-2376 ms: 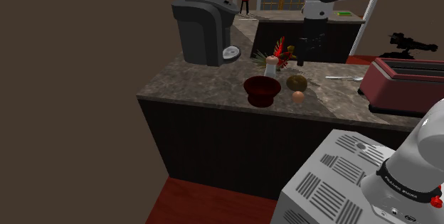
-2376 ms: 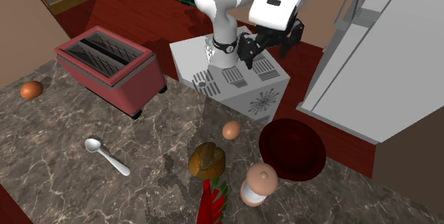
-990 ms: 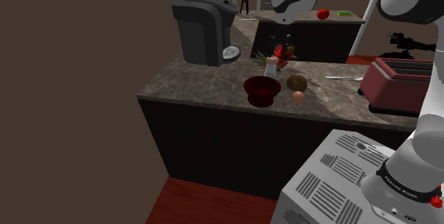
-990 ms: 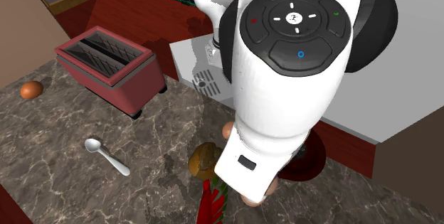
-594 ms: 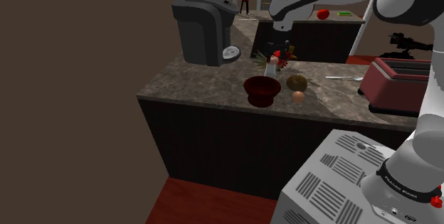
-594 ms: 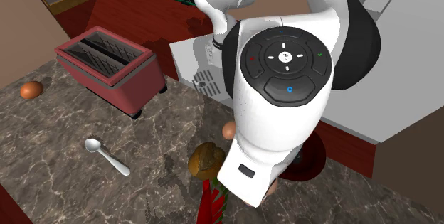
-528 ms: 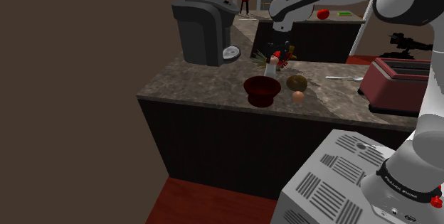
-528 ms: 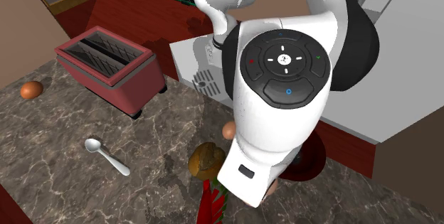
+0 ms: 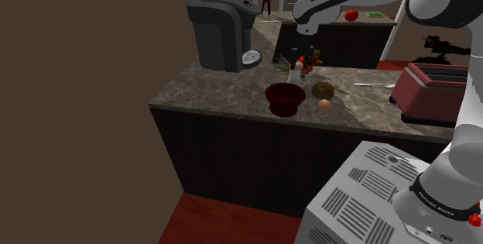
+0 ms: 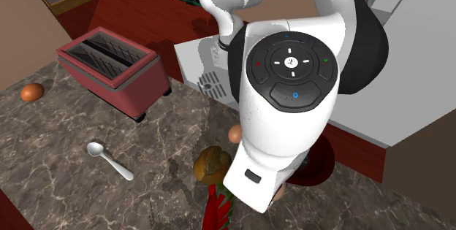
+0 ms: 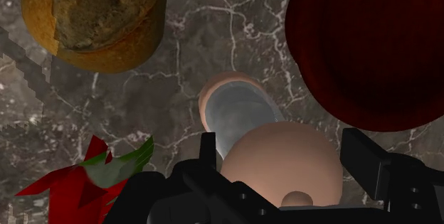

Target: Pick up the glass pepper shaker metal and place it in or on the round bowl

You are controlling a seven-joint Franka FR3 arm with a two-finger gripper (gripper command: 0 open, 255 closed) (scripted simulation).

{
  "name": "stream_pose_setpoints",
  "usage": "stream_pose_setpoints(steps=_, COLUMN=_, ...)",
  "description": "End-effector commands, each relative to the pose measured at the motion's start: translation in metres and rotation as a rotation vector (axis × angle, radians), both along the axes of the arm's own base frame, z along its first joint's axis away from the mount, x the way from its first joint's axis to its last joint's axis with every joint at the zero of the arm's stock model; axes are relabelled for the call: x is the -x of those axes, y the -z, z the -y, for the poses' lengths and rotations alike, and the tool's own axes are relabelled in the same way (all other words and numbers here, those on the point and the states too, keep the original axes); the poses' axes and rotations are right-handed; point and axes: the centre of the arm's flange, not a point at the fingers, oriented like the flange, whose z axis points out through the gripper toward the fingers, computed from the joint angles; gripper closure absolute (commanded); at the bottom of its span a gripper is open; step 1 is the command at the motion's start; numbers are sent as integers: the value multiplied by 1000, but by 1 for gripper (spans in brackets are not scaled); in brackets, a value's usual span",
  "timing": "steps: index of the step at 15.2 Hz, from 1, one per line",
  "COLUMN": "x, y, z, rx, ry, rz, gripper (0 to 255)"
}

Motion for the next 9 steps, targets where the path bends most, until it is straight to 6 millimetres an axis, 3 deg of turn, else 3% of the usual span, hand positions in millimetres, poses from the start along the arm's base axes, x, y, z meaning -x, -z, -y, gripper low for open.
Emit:
stream_pose_setpoints(steps=1, x=0, y=0, z=0, rx=0, ry=0, rz=-1, gripper=255)
stream_pose_setpoints(steps=9, x=0, y=-5, z=0, rx=0, ry=0, rz=-1, gripper=255)
